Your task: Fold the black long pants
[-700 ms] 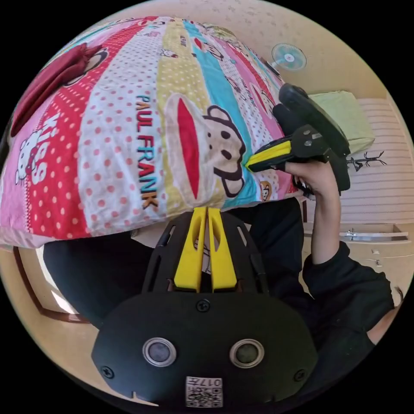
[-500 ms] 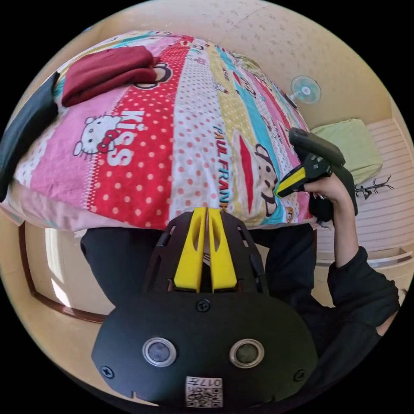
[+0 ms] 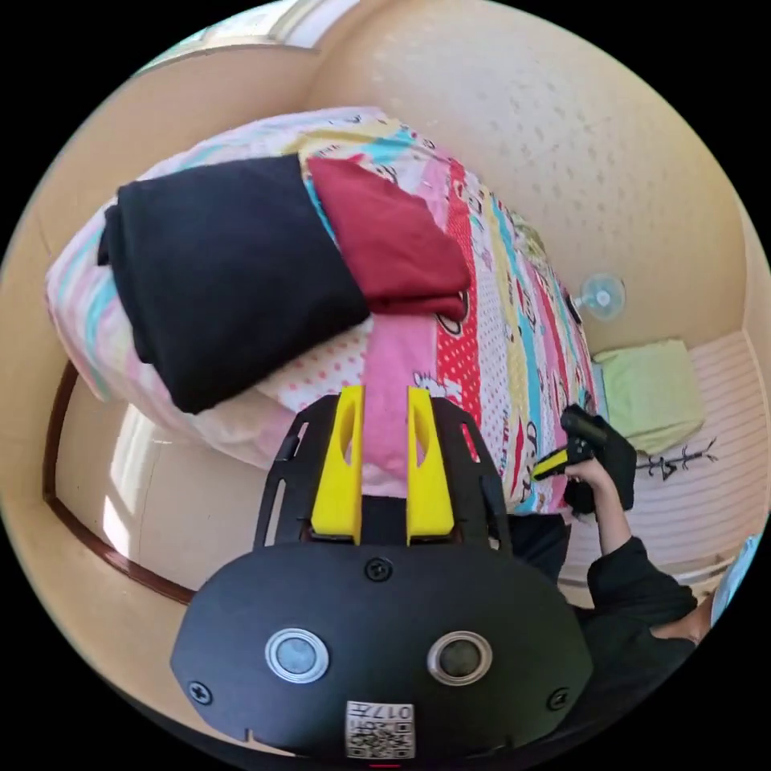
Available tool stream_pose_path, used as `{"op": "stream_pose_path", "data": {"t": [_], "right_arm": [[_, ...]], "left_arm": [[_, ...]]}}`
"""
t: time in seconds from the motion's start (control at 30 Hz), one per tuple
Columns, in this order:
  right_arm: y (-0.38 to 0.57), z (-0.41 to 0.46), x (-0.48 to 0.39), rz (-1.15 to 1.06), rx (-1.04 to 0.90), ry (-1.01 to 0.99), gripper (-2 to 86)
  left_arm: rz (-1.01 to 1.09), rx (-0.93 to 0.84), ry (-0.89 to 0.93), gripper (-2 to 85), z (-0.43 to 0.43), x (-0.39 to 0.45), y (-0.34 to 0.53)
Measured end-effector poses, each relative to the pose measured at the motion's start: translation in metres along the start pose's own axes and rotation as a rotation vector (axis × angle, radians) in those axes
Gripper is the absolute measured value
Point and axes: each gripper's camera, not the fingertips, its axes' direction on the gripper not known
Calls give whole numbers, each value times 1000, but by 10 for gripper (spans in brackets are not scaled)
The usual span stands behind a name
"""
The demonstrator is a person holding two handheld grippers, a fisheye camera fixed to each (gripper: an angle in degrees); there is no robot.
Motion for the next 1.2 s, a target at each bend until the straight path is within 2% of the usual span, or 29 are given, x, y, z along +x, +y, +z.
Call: {"op": "stream_pose_path", "data": {"t": [0.1, 0.17, 0.27, 0.33, 0.47, 0.6, 0.63, 0.67, 0.73, 0.87, 0.93, 1.07, 1.1, 1.17, 1.2], "right_arm": [[-2, 5, -3, 8, 17, 5, 4], [-4, 8, -4, 13, 11, 4, 4], [-9, 12, -8, 20, -10, 8, 4], [-9, 15, -14, 29, -13, 30, 5], [4, 18, -24, 57, 39, 56, 5], [19, 23, -48, 87, 89, 149, 5], [22, 25, -62, 81, 92, 216, 4], [23, 27, -68, 82, 92, 246, 4], [27, 32, -87, 105, 87, 332, 3], [34, 31, -93, 181, 79, 330, 4], [44, 27, -92, 219, 88, 294, 4], [68, 25, -102, 242, 136, 305, 3], [80, 25, -107, 268, 177, 312, 4], [105, 27, -116, 318, 277, 324, 4], [128, 31, -124, 352, 376, 334, 4]], "left_arm": [[-138, 182, -136, 103, -67, -47, -12], [-215, 197, -162, 118, -81, -78, -19], [-351, 115, -72, 126, -64, -123, -25], [-413, 234, 53, 105, -70, -133, -9], [-381, 276, 185, 58, -96, -121, -8], [-384, 314, 832, 49, -126, -127, -39], [-353, 345, 935, 49, -140, -109, -51], [-323, 346, 955, 48, -149, -95, -59], [-119, 293, 914, 48, -192, -15, -100], [168, 211, 907, 47, -221, 139, -137], [363, 111, 973, 48, -203, 251, -135], [632, -100, 1166, 54, -140, 396, -89], [693, -214, 1229, 60, -108, 433, -69], [715, -402, 1229, 72, -53, 474, -38], [720, -494, 1150, 69, -17, 489, -13]]}}
